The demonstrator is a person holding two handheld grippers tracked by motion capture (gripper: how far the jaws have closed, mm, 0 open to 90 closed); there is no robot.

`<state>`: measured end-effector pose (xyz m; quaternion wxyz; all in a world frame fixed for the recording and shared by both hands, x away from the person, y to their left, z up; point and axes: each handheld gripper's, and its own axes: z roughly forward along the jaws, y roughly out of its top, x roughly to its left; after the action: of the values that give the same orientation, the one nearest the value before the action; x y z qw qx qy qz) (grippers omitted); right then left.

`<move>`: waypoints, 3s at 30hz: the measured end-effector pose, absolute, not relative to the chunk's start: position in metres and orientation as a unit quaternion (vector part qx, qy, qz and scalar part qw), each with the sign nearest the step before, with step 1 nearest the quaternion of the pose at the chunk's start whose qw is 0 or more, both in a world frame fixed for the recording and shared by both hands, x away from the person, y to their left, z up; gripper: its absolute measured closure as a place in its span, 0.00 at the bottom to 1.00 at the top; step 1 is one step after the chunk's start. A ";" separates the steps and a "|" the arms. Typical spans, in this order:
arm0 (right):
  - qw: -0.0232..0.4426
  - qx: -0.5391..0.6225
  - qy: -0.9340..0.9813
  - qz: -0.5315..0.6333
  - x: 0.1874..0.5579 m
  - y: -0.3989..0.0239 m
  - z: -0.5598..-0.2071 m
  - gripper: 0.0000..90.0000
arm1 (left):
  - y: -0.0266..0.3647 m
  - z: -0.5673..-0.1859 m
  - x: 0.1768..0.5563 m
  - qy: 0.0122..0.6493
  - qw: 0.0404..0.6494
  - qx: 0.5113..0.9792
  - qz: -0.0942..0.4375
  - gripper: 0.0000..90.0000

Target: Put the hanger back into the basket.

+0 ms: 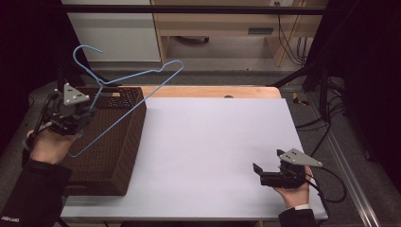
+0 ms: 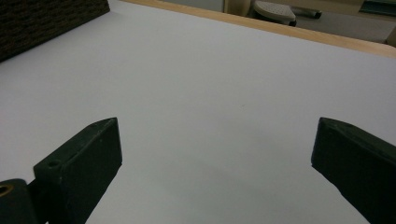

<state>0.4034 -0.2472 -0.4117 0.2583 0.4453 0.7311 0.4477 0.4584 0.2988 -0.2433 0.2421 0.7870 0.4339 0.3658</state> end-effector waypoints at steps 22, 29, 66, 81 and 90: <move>0.259 0.445 0.733 0.445 0.403 -0.247 -0.412 0.03 | 0.352 -0.286 0.473 0.495 0.181 0.761 0.378 0.96; 0.260 0.445 0.733 0.443 0.403 -0.247 -0.412 0.03 | 0.368 -0.303 0.476 0.512 0.162 0.757 0.374 0.96; 0.260 0.448 0.729 0.448 0.403 -0.248 -0.412 0.03 | 0.386 -0.370 0.487 0.554 0.114 0.770 0.296 0.84; 0.262 0.448 0.718 0.464 0.402 -0.252 -0.410 0.03 | 0.365 -0.330 0.429 0.473 0.361 0.744 0.304 0.37; 0.265 0.444 0.715 0.470 0.400 -0.253 -0.409 0.03 | 0.330 -0.341 0.399 0.406 0.465 0.735 0.282 0.22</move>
<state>0.4003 -0.2530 -0.4092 0.2652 0.4437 0.7152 0.4705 0.3988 0.3300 -0.3408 0.4648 0.7347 0.4059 0.2818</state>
